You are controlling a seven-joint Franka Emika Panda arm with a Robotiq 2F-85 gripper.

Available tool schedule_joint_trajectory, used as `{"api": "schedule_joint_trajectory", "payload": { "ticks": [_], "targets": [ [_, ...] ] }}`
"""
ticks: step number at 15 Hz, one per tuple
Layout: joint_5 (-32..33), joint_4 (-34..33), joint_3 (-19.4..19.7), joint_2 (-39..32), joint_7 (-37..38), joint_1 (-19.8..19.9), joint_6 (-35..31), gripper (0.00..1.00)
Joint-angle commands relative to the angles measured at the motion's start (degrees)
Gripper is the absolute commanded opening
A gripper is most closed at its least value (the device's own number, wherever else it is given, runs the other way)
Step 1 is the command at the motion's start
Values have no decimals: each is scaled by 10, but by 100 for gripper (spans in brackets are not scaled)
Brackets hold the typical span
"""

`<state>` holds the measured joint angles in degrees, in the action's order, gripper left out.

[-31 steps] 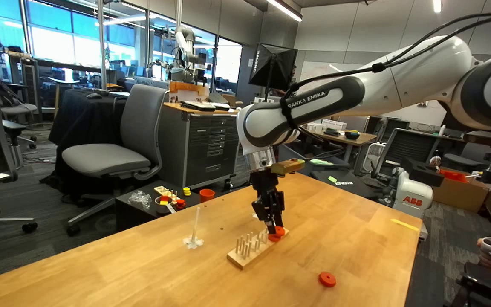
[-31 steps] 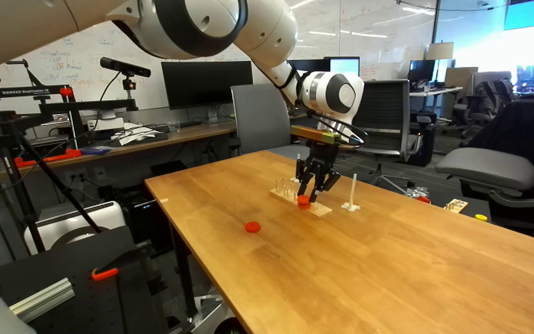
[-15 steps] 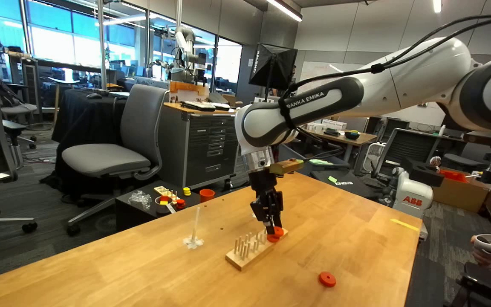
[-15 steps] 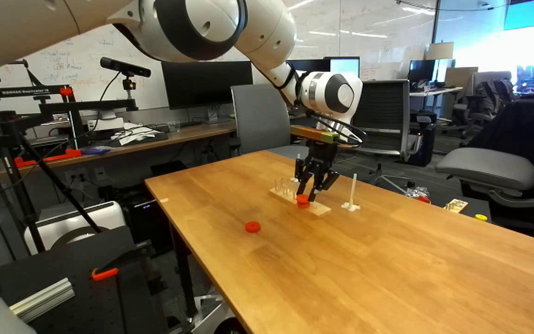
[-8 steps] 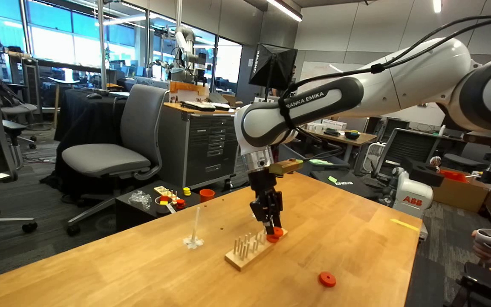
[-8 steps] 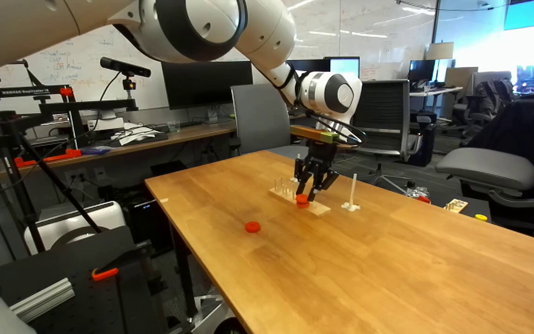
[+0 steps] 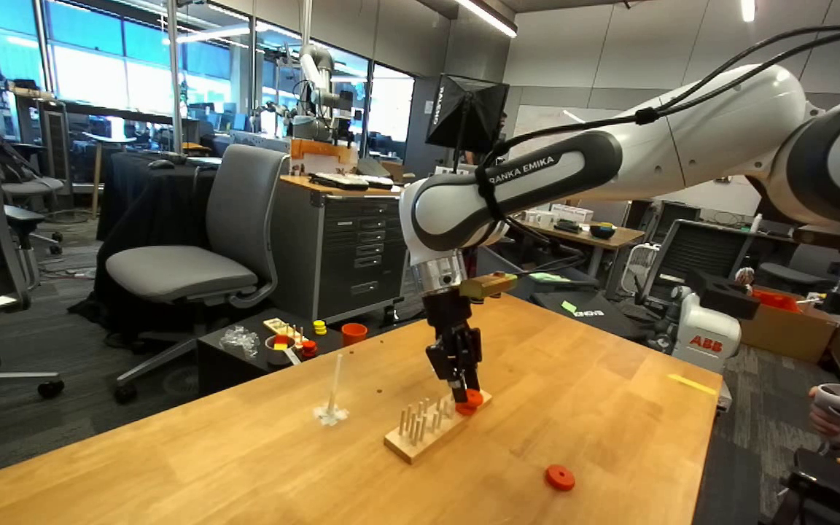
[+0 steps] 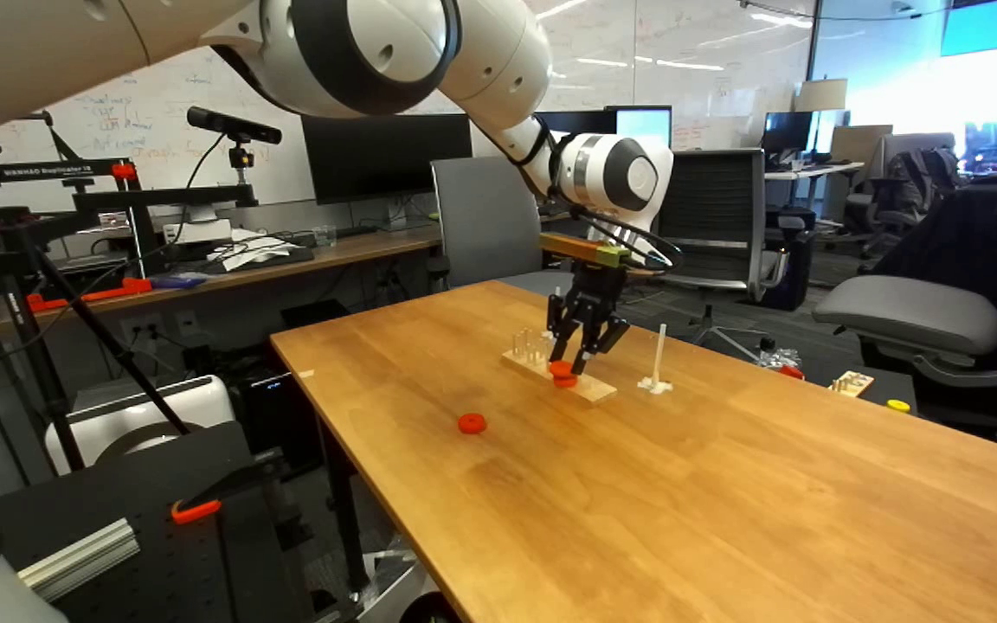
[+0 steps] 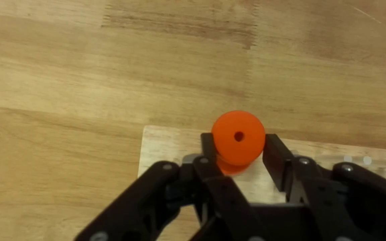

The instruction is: Pick up two orange small objects from the table and put them on top of each other on the wooden holder.

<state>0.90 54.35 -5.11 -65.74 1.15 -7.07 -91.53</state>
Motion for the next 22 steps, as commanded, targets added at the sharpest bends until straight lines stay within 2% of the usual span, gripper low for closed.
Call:
{"api": "schedule_joint_trajectory", "payload": {
  "ticks": [1,19,22],
  "targets": [
    [-4,-1,-5,5,-9,2,3,16],
    [-7,-17,-6,1,-5,4,7,16],
    [-6,-1,-8,13,-14,6,0,16]
  ]
}}
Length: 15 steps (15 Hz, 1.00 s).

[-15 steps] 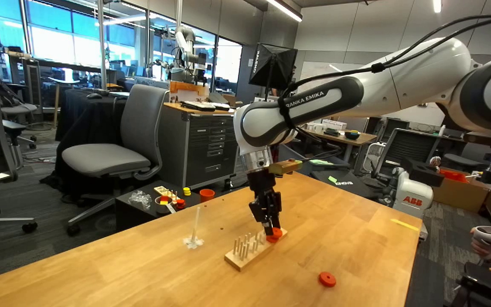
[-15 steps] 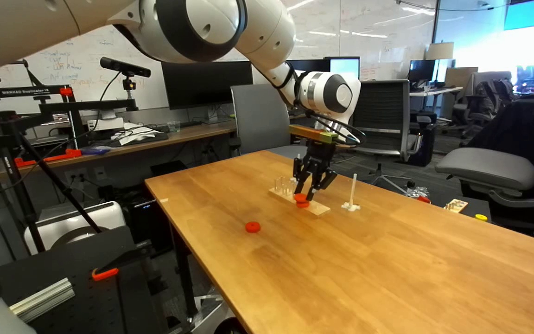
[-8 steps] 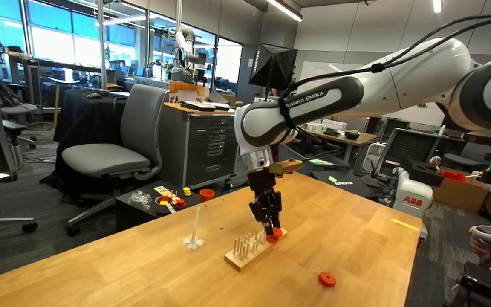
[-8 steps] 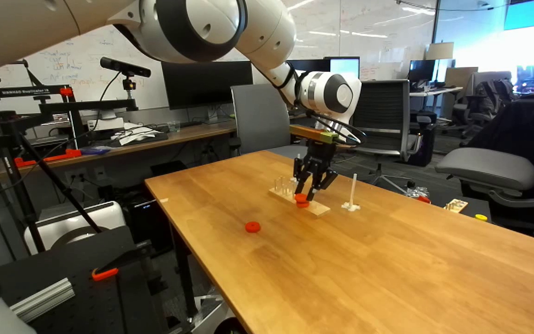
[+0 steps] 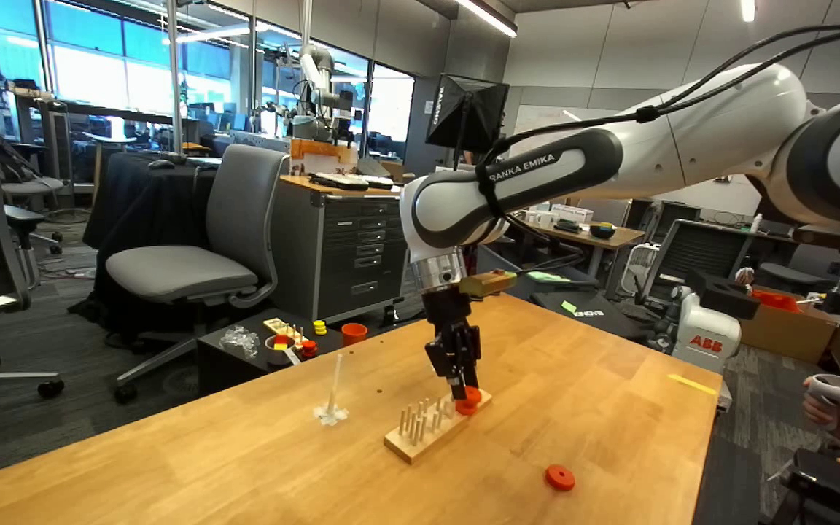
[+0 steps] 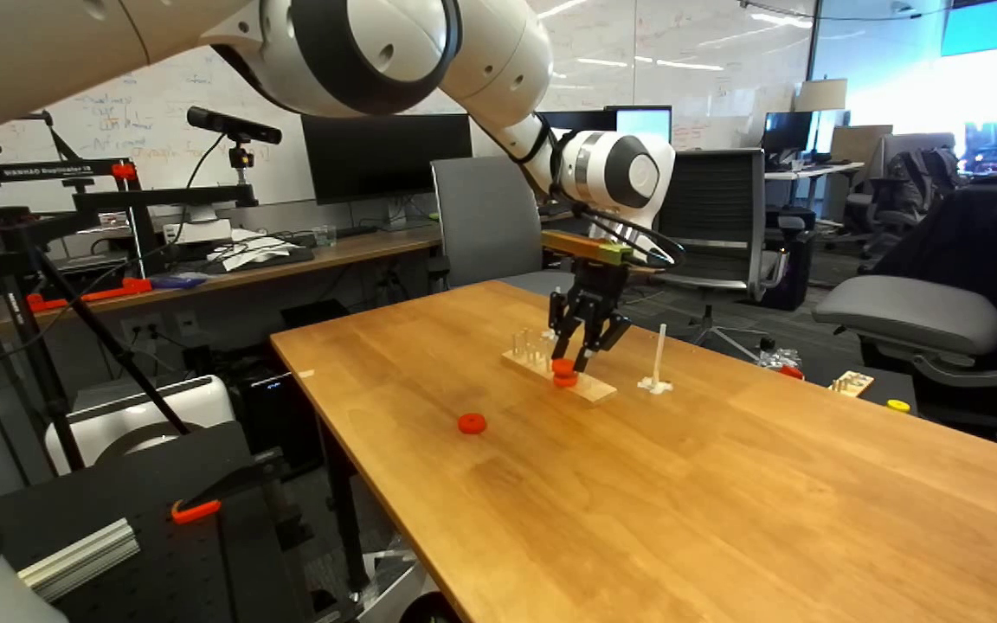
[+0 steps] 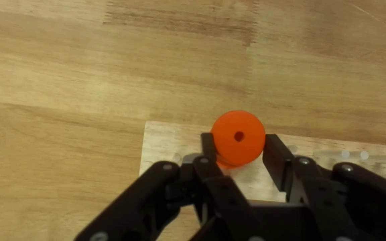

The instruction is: Pick up two orange small objects from the table and put them on top of each other on the wooden holder.

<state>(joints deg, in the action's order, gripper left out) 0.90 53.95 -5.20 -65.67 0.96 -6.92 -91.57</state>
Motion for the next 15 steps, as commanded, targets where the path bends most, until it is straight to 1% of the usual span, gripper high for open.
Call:
{"api": "schedule_joint_trajectory", "payload": {
  "ticks": [1,15],
  "targets": [
    [-6,4,-7,14,-13,5,0,16],
    [-2,-18,-1,-14,-6,3,10,16]
  ]
}}
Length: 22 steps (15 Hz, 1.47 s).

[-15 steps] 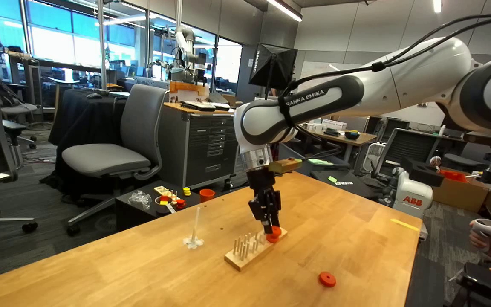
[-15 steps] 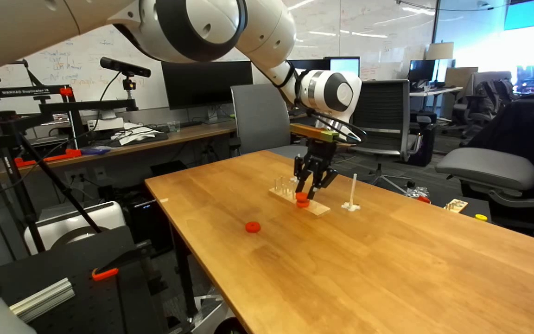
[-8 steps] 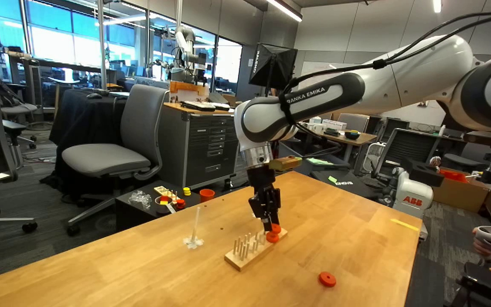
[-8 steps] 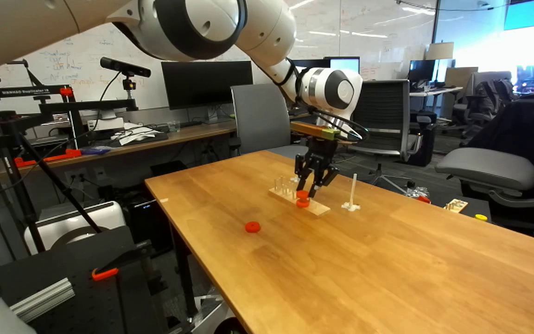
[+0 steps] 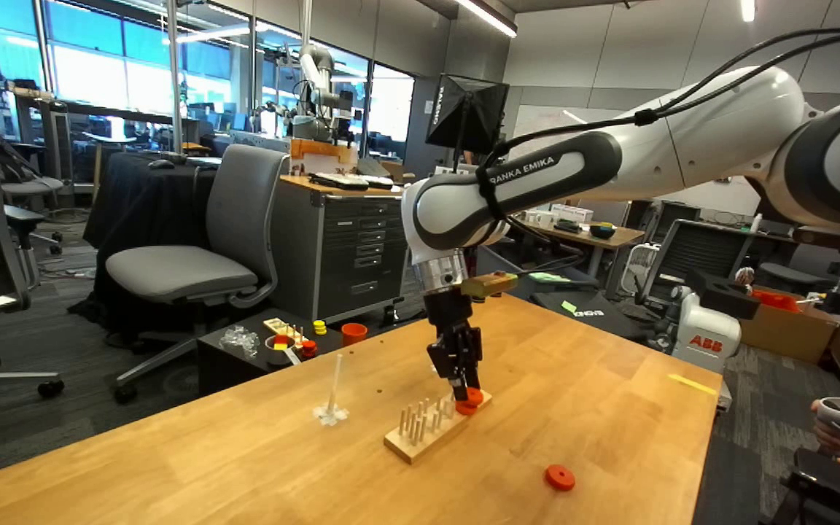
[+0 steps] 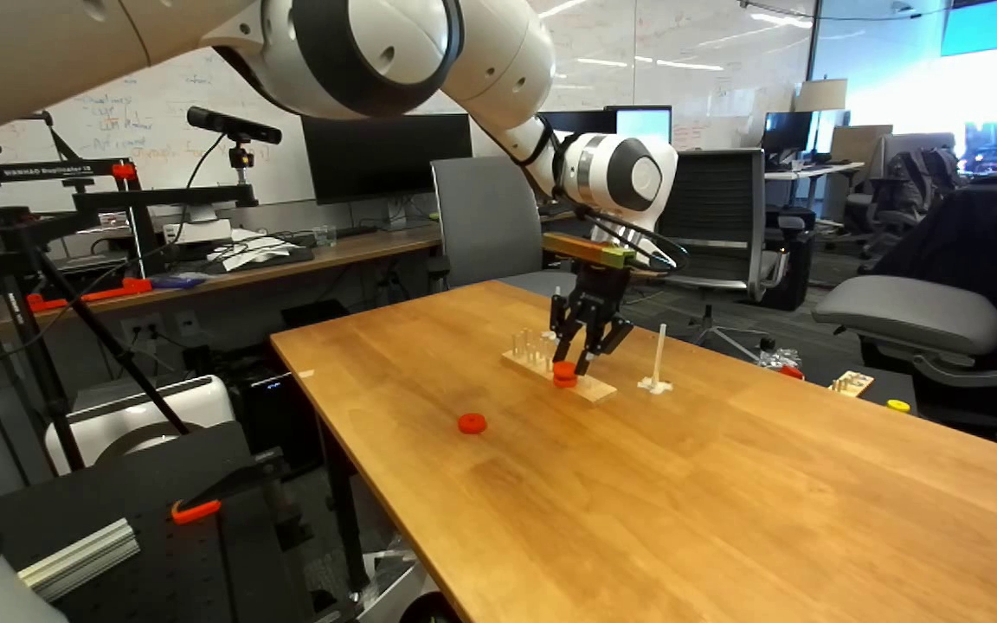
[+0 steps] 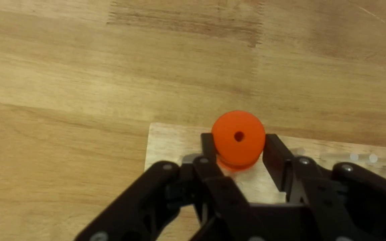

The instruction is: Pick up two orange small objects from the table and put them on top of each other on the wooden holder.

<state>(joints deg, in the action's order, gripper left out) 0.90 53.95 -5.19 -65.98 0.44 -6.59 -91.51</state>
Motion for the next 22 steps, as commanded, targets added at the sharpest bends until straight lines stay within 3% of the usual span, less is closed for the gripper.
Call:
{"api": "schedule_joint_trajectory", "payload": {
  "ticks": [1,22],
  "targets": [
    [-2,-18,-1,-11,-1,0,9,16],
    [-6,-5,-7,13,-14,-3,5,16]
  ]
}}
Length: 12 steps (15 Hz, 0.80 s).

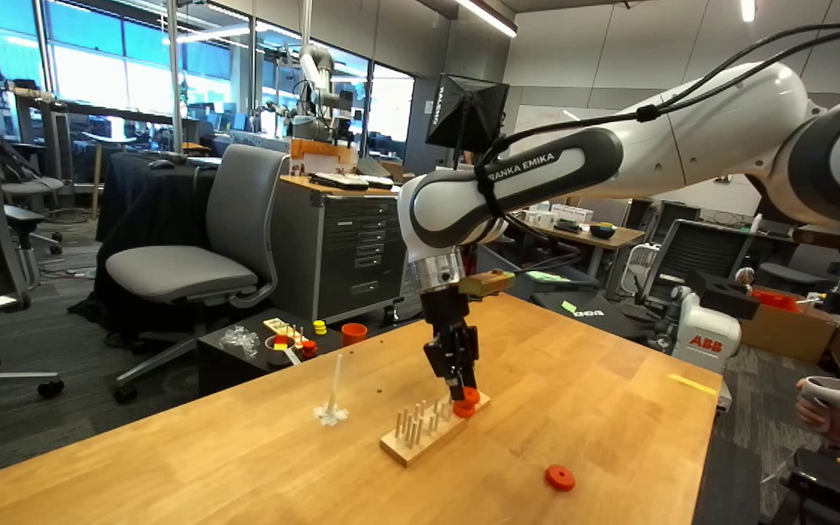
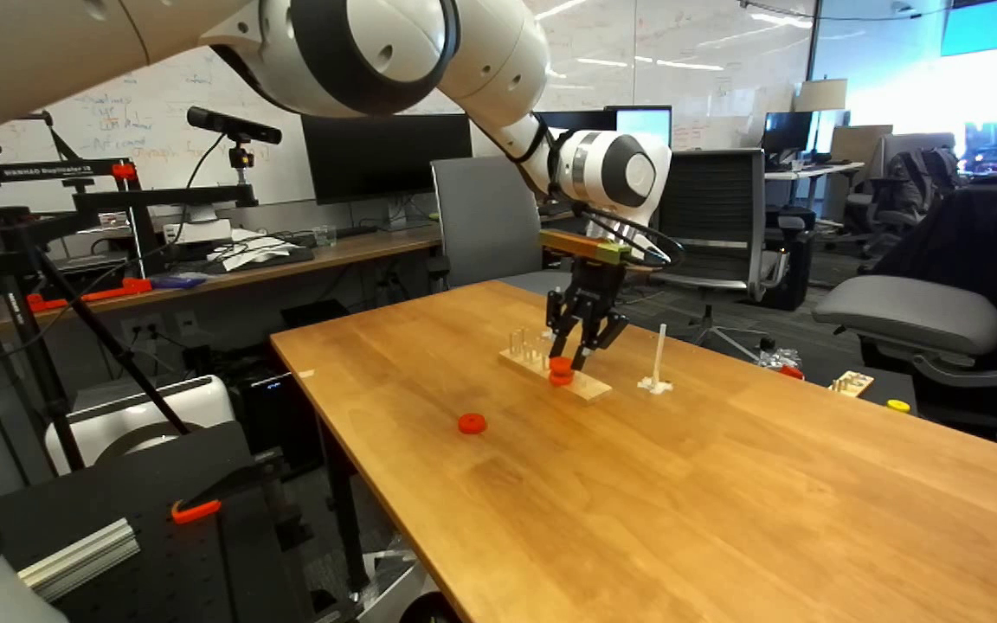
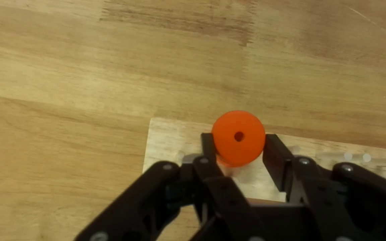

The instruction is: Pick up two orange small objects from the table and put them on top of each other on the wooden holder.

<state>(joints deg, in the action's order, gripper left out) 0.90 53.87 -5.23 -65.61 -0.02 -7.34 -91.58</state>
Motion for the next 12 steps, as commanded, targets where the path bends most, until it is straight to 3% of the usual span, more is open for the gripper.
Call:
{"api": "schedule_joint_trajectory", "payload": {
  "ticks": [1,12],
  "targets": [
    [-6,-6,-7,9,-10,4,6,16],
    [-4,-26,-4,-4,-3,-1,12,16]
  ]
}}
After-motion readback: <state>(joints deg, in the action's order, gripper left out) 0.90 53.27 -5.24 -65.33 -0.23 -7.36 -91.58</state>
